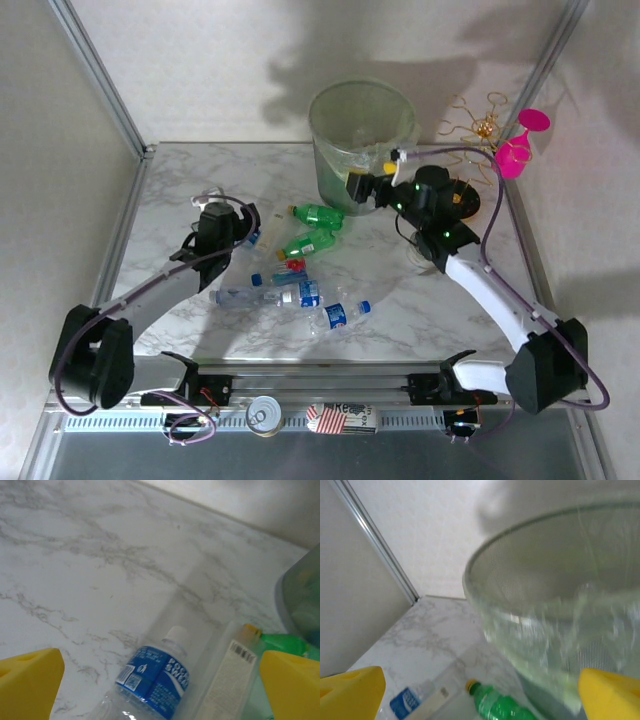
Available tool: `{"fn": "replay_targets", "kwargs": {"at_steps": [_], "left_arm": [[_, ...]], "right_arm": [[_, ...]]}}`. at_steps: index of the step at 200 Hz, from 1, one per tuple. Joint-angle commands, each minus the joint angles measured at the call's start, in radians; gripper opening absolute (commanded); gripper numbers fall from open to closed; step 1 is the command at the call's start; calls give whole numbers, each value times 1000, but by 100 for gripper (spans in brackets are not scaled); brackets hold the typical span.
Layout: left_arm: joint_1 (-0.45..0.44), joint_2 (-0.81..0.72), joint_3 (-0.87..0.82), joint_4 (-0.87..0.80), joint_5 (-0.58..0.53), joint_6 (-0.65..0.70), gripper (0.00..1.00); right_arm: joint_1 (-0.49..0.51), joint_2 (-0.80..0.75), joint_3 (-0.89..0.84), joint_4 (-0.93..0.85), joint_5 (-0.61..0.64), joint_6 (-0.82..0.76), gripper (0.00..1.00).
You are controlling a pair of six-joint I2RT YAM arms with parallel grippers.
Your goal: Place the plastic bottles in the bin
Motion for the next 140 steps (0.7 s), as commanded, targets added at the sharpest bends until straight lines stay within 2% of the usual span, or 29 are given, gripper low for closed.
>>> {"fn": "replay_targets", "kwargs": {"at_steps": [1,35,62,140], "left_arm": [[41,54,44,-92,68,6,100],[61,130,55,-125,126,-9,100],[60,176,49,-137,156,-17,100],[77,285,57,-142,85,-10,97]], "right_arm": [[6,-51,-102,77,-13,78,99],[6,-50,-217,121,-5,150,99],[7,2,-227,136,-37,168,99],[10,73,-199,137,-73,168,99]]}}
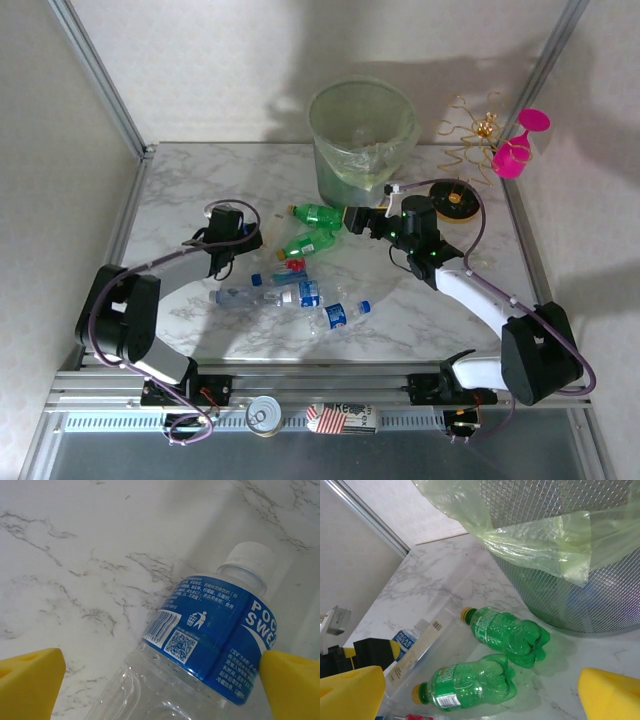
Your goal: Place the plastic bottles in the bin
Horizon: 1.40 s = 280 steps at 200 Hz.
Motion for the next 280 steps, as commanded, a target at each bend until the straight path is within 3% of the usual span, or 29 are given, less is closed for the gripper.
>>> {"fn": "replay_targets", "kwargs": {"at_steps": [1,89,127,163,202,246,280], "left_arm": [[19,53,22,-38,-47,-2,97],[47,136,25,-4,-72,-27,87],[49,138,21,4,-78,-27,71],[50,78,15,13,-84,-35,59],[43,-55,31,28,-44,-71,55],[-12,-218,82,136,9,-133,51],[-151,-251,192,199,-44,-80,50]], "right_arm": [[8,7,24,35,-16,4,99],[10,10,15,23,-7,2,99],[10,1,15,17,1,-1,99],[10,-1,10,17,12,0,99],[10,8,-12,41,38,18,99],[10,35,-30,82,36,48,99],[10,60,-49,114,25,84,99]]}}
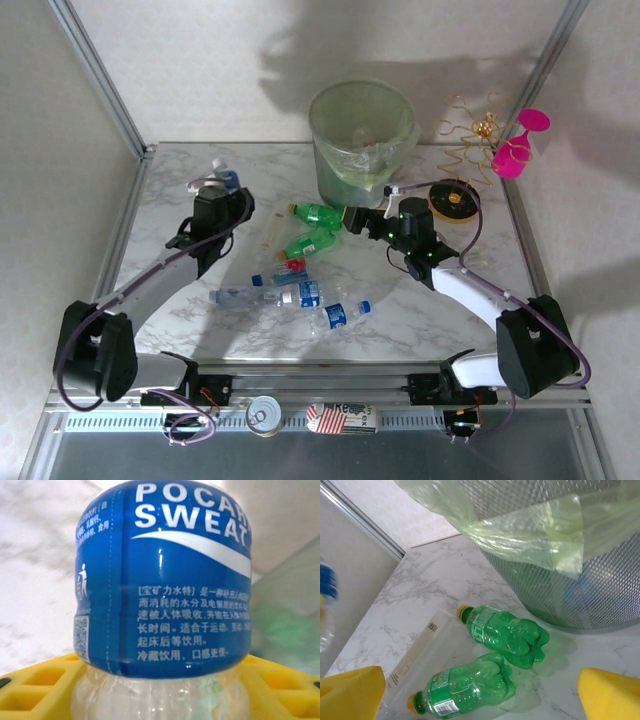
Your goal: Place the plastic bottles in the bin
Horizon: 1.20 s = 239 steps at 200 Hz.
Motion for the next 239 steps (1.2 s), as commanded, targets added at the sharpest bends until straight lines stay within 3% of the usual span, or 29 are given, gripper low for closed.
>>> {"fn": "replay_targets", "kwargs": {"at_steps": [1,34,71,146,187,221,239], "left_arm": [[-93,-27,93,91,-24,27,50],[-204,27,225,166,-13,82,50],[-251,191,467,156,77,130,50],[-258,591,979,30,246,127,50],[-270,822,1313,-164,281,130,51],[-278,923,1445,-243,274,135,53],[-280,934,1459,-251,264,138,61]], "right_arm": [[6,19,-22,53,1,40,99],[6,18,-40,58,11,58,99],[6,-14,-46,29,56,61,99],[6,-117,-76,-5,102,57,99],[6,-182,-100,-29,133,46,99],[6,-213,-119,-35,134,52,99],[6,-217,-118,-38,130,51,99]]}}
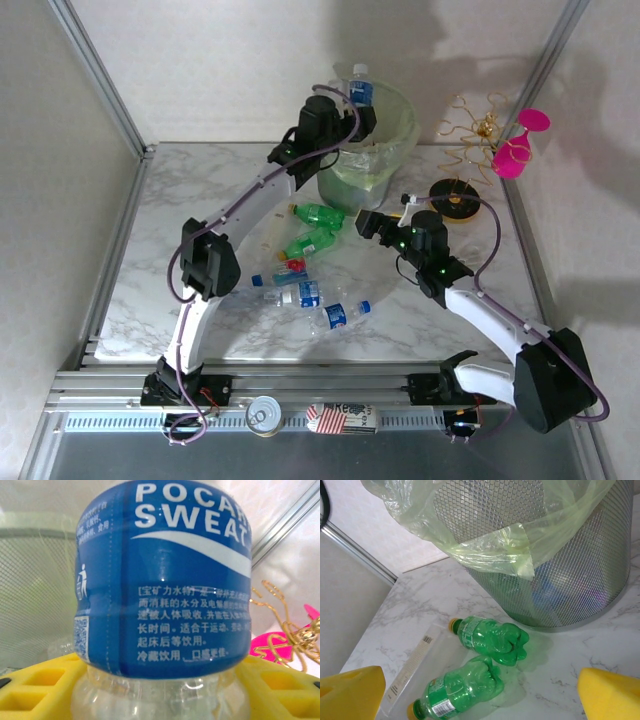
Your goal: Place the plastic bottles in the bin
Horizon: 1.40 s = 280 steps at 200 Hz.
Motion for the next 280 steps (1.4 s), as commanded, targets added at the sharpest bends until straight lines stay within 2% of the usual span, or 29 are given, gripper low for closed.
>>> {"fn": "replay_targets", "kwargs": {"at_steps": [1,39,62,82,105,144,173,192,215,242,280], "left_arm": [[-7,6,61,-54,8,18,62],[-9,-17,61,-59,20,20,88],[-20,-53,58,-62,67,21,95],[-43,-125,10,-44,65,51,98],[-74,-264,-171,65,29,80,99],[-91,-543,-595,370,-48,61,99],[-93,-732,-897,545,-183,56,100],[-93,-850,-1106,626,-320,42,100],[-92,-972,-1323,671,-473,4,100],[-90,-1072,-1513,639,-598,-52,100],[-88,-1147,-1693,541,-645,-176,99]], "right_arm": [[7,-25,-18,-9,18,-2,99],[6,-20,-14,-2,9,0,99],[6,-7,-13,5,-1,6,99],[6,12,-16,27,-21,20,99],[6,50,-17,61,-57,49,99],[20,147,-26,147,-116,152,99],[66,246,3,142,-98,221,99],[96,325,46,113,-88,261,99],[134,417,113,51,-52,303,99],[180,501,175,14,2,360,99],[249,620,289,-67,72,432,99]]}}
